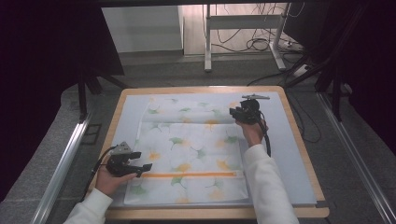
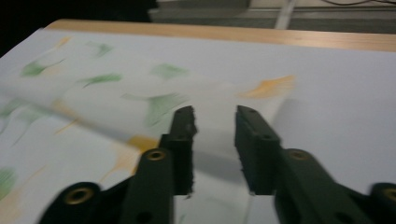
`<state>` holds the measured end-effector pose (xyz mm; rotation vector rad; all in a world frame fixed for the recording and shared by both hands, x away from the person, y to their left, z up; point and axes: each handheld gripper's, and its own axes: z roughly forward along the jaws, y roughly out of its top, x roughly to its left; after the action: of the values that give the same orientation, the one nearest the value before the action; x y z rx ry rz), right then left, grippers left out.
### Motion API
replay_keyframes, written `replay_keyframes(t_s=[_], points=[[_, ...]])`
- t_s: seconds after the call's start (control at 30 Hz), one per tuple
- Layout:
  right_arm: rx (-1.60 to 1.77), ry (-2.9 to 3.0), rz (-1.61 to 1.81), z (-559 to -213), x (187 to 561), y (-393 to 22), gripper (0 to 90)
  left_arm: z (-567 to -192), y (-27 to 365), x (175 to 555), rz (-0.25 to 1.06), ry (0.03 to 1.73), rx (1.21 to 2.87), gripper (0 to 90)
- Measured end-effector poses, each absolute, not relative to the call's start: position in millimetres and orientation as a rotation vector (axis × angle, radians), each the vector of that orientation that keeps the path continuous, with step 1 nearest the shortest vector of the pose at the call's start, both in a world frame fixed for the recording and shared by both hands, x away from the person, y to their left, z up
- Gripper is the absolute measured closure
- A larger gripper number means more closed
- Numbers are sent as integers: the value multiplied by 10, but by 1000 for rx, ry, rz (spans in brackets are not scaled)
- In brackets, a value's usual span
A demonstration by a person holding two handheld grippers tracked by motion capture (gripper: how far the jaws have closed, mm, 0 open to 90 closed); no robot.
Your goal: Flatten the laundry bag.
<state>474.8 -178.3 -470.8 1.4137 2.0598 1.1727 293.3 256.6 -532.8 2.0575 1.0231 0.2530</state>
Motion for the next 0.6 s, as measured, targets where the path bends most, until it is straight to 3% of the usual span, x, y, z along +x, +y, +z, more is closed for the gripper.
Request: replay_keyframes(t_s=[0.03,0.2,0.6], points=[[1353,2144,1181,-4689,4680,-1714,807,-5328,2563,2933,253,1022,2059,247],[1231,2298,1117,-4749,4654,-1503,892,-5326,2549,2929,253,1020,2061,247],[1309,2304,1010,-5076,5065,-1216,894,-5320,2556,2913,252,1012,2056,247]])
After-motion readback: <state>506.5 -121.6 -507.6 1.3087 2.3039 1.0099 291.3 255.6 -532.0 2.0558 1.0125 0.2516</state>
